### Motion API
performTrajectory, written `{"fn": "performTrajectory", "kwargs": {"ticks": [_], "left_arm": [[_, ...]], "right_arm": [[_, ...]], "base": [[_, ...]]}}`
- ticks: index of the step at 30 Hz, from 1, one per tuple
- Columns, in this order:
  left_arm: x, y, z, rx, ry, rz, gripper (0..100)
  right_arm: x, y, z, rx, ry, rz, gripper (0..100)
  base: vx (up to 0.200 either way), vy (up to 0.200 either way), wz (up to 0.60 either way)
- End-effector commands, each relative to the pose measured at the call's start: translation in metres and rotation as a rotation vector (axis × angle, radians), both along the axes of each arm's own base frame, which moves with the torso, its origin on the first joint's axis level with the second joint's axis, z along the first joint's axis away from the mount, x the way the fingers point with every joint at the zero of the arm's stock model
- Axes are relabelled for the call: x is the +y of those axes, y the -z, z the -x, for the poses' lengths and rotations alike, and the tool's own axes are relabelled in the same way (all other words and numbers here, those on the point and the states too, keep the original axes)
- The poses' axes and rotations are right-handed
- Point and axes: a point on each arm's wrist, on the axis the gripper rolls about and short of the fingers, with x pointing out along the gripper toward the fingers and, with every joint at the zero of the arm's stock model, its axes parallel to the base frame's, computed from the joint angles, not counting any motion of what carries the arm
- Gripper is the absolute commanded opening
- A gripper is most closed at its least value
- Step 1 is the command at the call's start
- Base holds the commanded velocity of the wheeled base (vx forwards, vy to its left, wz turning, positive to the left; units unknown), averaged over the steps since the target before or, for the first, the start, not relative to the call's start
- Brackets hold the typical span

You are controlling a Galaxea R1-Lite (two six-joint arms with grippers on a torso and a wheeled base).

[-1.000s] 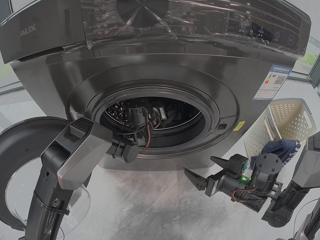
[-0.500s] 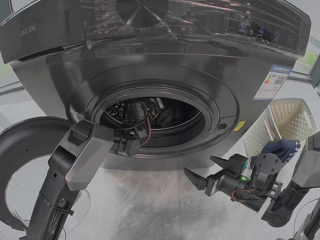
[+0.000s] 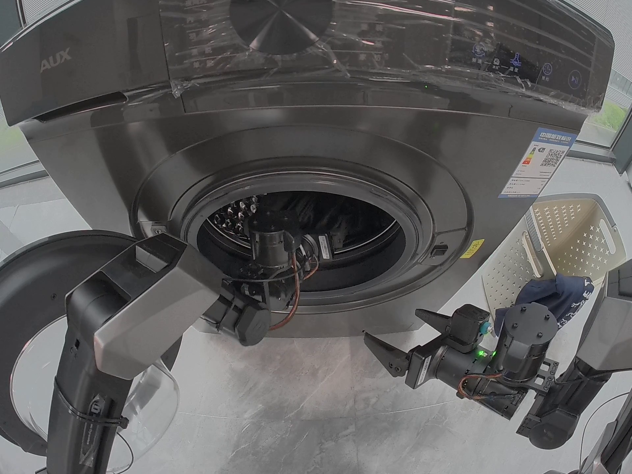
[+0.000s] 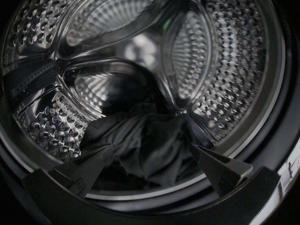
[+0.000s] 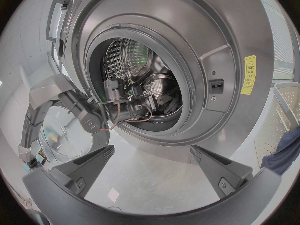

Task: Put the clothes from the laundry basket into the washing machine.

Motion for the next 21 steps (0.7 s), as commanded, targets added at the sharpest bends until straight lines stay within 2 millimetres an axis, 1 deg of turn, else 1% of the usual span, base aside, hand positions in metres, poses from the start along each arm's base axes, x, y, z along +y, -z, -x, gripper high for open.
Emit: {"fn": "performTrajectory", "kwargs": {"ticks": [1,3,5,7,8,11,12,14,16,17,19,20,21], "left_arm": [[0.005,-0.026,0.065,-0.079,0.088,-0.066,100],[0.008,-0.024,0.078,-0.080,0.104,-0.089,100],[0.014,-0.022,0.098,-0.080,0.153,-0.113,100],[0.012,-0.024,0.115,-0.084,0.195,-0.115,100],[0.013,-0.025,0.131,-0.079,0.226,-0.119,100],[0.017,-0.033,0.164,-0.064,0.286,-0.124,100],[0.019,-0.034,0.173,-0.058,0.298,-0.125,100],[0.024,-0.041,0.197,-0.053,0.331,-0.130,100],[0.029,-0.046,0.209,-0.050,0.342,-0.130,100],[0.036,-0.051,0.220,-0.053,0.343,-0.126,100],[0.037,-0.052,0.221,-0.055,0.343,-0.125,100],[0.058,-0.062,0.243,-0.063,0.329,-0.113,100],[0.064,-0.063,0.249,-0.066,0.328,-0.109,100]], "right_arm": [[-0.004,-0.001,0.004,0.005,-0.001,0.004,100],[-0.006,-0.001,0.007,0.006,-0.003,0.011,100],[-0.010,-0.001,0.012,0.015,-0.009,0.021,100],[-0.014,0.000,0.016,0.023,-0.013,0.031,100],[-0.017,-0.002,0.019,0.022,-0.020,0.030,100],[-0.023,-0.005,0.026,0.021,-0.033,0.029,100],[-0.025,-0.006,0.028,0.021,-0.033,0.029,100],[-0.030,-0.008,0.034,0.021,-0.031,0.027,100],[-0.035,-0.011,0.037,0.017,-0.022,0.024,100],[-0.040,-0.014,0.041,0.011,-0.016,0.020,100],[-0.041,-0.014,0.042,0.009,-0.014,0.019,100],[-0.059,-0.024,0.052,-0.017,0.020,-0.005,100],[-0.065,-0.026,0.053,-0.025,0.043,-0.009,100]], "base": [[0.000,0.000,0.00],[0.000,0.000,0.00],[0.000,0.000,0.00],[0.000,0.000,0.00],[0.000,0.000,0.00],[0.000,0.000,0.00],[0.000,0.000,0.00],[0.000,0.000,0.00],[0.000,0.000,0.00],[0.000,0.000,0.00],[0.000,0.000,0.00],[0.000,0.000,0.00],[0.000,0.000,0.00]]}}
